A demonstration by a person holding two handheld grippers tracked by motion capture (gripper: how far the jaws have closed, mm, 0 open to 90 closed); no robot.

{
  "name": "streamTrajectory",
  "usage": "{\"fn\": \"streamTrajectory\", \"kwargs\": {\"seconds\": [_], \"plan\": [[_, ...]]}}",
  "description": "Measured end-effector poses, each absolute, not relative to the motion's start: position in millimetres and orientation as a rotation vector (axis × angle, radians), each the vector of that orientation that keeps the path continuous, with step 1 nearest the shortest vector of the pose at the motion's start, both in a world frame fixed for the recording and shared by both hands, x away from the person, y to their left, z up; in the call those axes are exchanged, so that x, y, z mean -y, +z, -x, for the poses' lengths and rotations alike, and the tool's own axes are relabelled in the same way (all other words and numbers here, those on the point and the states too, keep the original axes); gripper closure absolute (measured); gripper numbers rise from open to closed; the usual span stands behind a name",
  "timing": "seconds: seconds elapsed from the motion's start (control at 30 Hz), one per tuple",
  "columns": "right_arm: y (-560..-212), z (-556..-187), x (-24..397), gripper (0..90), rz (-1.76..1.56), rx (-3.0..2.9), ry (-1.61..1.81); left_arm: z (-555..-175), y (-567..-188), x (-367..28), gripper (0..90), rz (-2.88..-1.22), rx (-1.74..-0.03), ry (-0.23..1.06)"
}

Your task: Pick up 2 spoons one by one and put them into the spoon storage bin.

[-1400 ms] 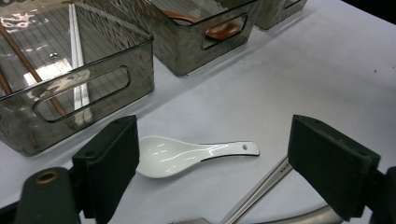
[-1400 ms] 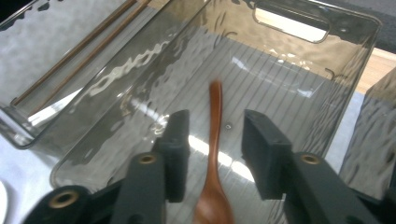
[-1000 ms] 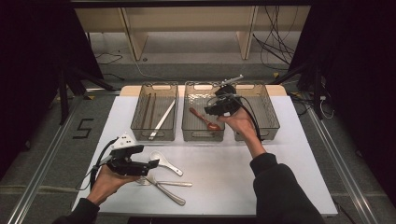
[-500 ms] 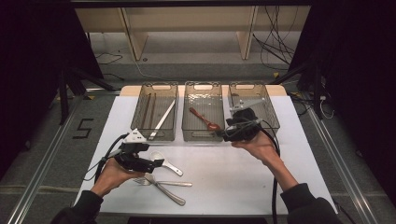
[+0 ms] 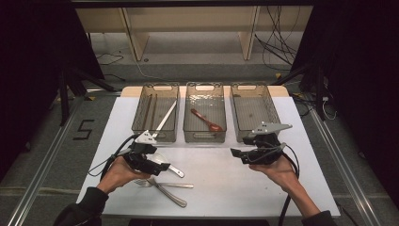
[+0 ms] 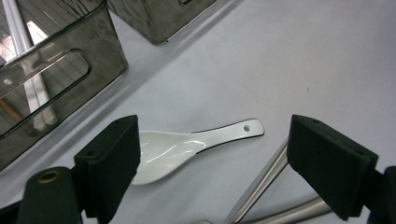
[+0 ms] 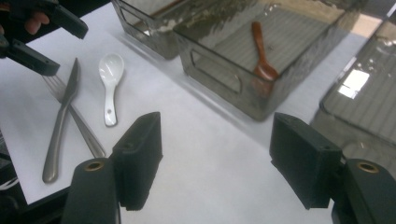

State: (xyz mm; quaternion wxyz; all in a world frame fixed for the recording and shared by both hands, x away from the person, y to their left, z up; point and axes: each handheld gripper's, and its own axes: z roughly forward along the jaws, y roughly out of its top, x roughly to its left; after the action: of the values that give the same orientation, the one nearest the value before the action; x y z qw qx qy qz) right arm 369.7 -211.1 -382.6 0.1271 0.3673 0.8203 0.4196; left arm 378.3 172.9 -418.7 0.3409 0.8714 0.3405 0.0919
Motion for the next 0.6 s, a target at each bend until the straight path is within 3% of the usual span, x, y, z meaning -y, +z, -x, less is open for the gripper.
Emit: {"fn": "streamTrajectory", "kwargs": {"seconds": [0.6], "plan": [[-397.7, -332.4, 238.3, 31.7, -1.149, -2.353, 1.270, -389.4, -424.8, -160.3, 20.2, -2.391, -0.803, 0.242]]}}
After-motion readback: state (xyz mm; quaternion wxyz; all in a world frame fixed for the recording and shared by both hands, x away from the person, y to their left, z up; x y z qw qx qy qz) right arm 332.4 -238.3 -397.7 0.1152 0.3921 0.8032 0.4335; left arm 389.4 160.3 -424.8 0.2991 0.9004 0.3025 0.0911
